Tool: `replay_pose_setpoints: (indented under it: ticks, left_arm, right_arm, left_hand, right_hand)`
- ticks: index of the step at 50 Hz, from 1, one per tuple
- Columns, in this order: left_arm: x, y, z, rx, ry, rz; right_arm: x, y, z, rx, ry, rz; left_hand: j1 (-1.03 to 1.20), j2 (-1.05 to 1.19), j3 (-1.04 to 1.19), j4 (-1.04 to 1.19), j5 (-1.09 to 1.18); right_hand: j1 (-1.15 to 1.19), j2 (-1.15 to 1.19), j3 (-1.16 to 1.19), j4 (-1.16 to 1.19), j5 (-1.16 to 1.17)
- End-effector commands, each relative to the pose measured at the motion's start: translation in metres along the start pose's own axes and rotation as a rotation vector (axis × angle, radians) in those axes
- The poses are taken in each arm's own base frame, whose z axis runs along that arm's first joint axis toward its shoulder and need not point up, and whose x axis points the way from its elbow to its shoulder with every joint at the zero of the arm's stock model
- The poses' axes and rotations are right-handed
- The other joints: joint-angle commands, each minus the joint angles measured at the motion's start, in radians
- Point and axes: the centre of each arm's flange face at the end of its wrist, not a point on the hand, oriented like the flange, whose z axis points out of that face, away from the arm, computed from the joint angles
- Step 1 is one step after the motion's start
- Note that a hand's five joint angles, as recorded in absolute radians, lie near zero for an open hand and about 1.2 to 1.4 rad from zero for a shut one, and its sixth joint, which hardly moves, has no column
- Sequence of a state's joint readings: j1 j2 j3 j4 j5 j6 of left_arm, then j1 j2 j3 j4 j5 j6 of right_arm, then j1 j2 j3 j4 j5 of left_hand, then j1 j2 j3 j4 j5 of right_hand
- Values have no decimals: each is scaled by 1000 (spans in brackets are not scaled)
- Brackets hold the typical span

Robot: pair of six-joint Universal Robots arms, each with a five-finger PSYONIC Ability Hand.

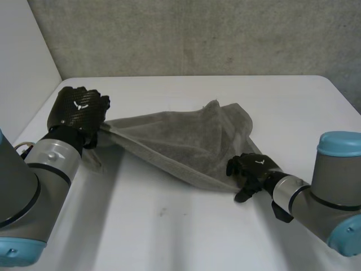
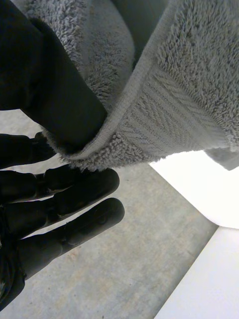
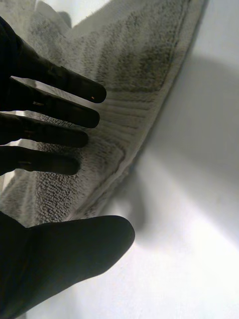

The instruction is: Fold the towel.

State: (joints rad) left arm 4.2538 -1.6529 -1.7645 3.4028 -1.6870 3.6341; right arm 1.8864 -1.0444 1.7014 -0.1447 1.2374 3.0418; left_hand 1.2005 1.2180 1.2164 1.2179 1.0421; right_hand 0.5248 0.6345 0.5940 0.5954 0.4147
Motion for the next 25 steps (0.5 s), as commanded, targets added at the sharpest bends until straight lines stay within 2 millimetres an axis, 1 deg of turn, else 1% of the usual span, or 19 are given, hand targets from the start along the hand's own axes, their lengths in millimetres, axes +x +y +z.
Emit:
replay_pose_setpoints:
  ticks: [1,2,3,4,5,8,10,11,13,14,16,17,18,19,20,21,22,24,25]
  left_arm:
    - [-3,-9,2,12,-3,-49]
    - [-4,-9,2,8,-3,-59]
    - [-4,-9,2,8,-3,-59]
    - [-4,-9,3,6,-3,-70]
    - [-5,-8,3,5,-6,-79]
    - [-6,-8,3,2,-8,-88]
    - [-7,-6,3,-5,-12,-92]
    - [-7,-6,3,-5,-12,-92]
    - [-9,-1,3,-22,-17,-91]
    - [-9,-1,3,-22,-17,-91]
    - [-10,5,1,-56,-11,-87]
    - [-10,5,1,-57,-11,-87]
    - [-8,8,-1,-76,-1,-83]
    - [-8,8,-1,-76,-1,-83]
    - [-7,11,-3,-96,9,-81]
    - [-6,14,-6,-120,20,-78]
    - [-6,14,-6,-120,20,-78]
    - [-2,22,-13,-179,51,-70]
    - [-2,22,-13,-180,51,-70]
  right_arm:
    - [6,2,13,25,47,-16]
    - [10,-2,15,54,77,-25]
    - [10,-2,15,55,77,-25]
    - [16,-6,17,91,116,-35]
    - [23,-11,18,132,164,-42]
    - [26,-16,18,169,197,-49]
    - [28,-33,10,245,233,-79]
    - [28,-33,10,246,234,-79]
    - [28,-54,-5,324,247,-103]
    - [28,-54,-5,324,247,-103]
    - [38,-78,-21,387,283,-117]
    - [38,-78,-21,387,283,-117]
    - [38,-92,-32,425,297,-144]
    - [38,-92,-32,426,297,-145]
    - [37,-106,-45,452,306,-185]
    - [32,-116,-60,456,300,-233]
    - [32,-116,-60,456,300,-234]
    - [26,-127,-84,428,294,-329]
    - [26,-127,-84,427,294,-330]
  left_hand:
    - [196,178,180,178,180]
    - [196,178,180,178,180]
    - [196,178,180,178,180]
    - [196,178,180,178,180]
    - [196,178,180,178,180]
    - [196,178,180,178,180]
    - [196,178,180,178,180]
    - [196,178,180,178,180]
    - [196,178,180,178,180]
    - [196,178,180,178,180]
    - [196,178,180,178,180]
    - [196,178,180,178,180]
    - [196,178,180,178,180]
    - [196,178,180,178,180]
    - [196,178,180,178,180]
    - [196,178,180,178,180]
    - [196,178,180,178,180]
    - [196,178,180,178,180]
    - [196,178,180,178,180]
  right_hand:
    - [331,221,262,261,267]
    - [513,403,443,442,448]
    - [514,405,445,444,450]
    - [825,716,756,755,761]
    - [871,761,802,800,807]
    - [871,762,802,801,807]
    - [871,762,802,801,807]
    - [871,762,802,801,807]
    - [871,762,802,801,807]
    - [871,762,802,801,807]
    - [871,762,802,801,807]
    - [871,762,802,801,807]
    - [871,762,802,801,807]
    - [871,762,802,801,807]
    - [871,762,802,801,807]
    - [871,762,802,801,807]
    - [871,762,802,801,807]
    - [871,762,802,801,807]
    - [871,762,802,801,807]
